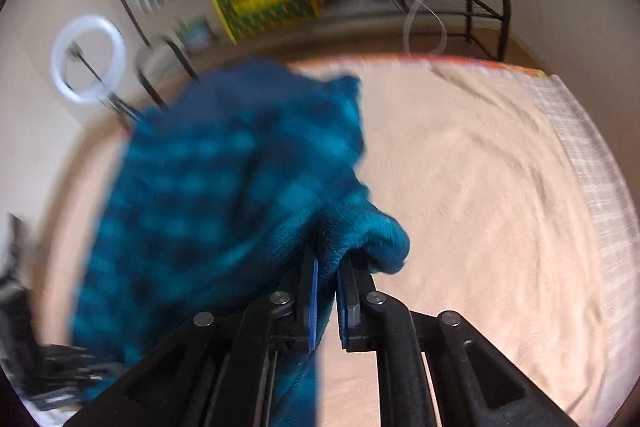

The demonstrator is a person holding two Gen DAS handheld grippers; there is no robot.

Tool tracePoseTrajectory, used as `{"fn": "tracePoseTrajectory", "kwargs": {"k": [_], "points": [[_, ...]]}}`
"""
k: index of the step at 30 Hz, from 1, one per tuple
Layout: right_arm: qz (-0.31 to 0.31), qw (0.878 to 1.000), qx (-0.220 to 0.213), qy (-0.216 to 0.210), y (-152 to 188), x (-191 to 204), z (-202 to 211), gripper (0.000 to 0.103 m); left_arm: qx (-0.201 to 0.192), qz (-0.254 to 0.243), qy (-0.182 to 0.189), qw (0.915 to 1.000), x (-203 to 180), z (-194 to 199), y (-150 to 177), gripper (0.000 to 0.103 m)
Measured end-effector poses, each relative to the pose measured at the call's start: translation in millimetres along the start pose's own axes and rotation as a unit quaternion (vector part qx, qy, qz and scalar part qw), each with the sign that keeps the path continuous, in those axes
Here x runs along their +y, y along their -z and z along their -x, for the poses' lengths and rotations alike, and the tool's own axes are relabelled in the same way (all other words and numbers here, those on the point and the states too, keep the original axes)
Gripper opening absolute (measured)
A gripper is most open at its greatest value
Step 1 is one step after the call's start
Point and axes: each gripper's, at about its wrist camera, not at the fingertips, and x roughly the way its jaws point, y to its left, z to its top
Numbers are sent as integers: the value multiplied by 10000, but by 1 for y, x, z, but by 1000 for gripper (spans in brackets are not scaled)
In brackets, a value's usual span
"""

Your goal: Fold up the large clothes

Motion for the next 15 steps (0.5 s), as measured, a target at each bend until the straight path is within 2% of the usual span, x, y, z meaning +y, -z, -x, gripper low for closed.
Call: {"fn": "tracePoseTrajectory", "kwargs": {"k": [2, 3, 4, 7, 9, 12, 15], "points": [[-322, 9990, 54, -289, 7, -11, -1, 14, -2, 10, 15, 10000, 1, 8, 3, 1], [-404, 9982, 23, -432, 12, -16, 5, 22, -8, -14, 24, 10000, 1, 14, 4, 1], [-492, 9966, -41, -664, 16, -21, 17, 34, -45, -54, 49, 10000, 1, 19, 5, 1], [-492, 9948, -202, -869, 32, -22, 51, 36, -188, -392, 45, 9990, -10, 43, 20, 2], [-472, 9921, -232, -1138, 51, -21, 79, 36, -177, -596, 60, 9980, -19, 55, 35, 9], [-434, 9857, -213, -1615, 94, -13, 115, 41, -31, -739, 173, 9971, -26, 64, 63, 17], [-372, 9793, 99, -1985, 147, 5, 121, 44, 218, -821, 290, 9960, -29, 59, 84, 17]]}}
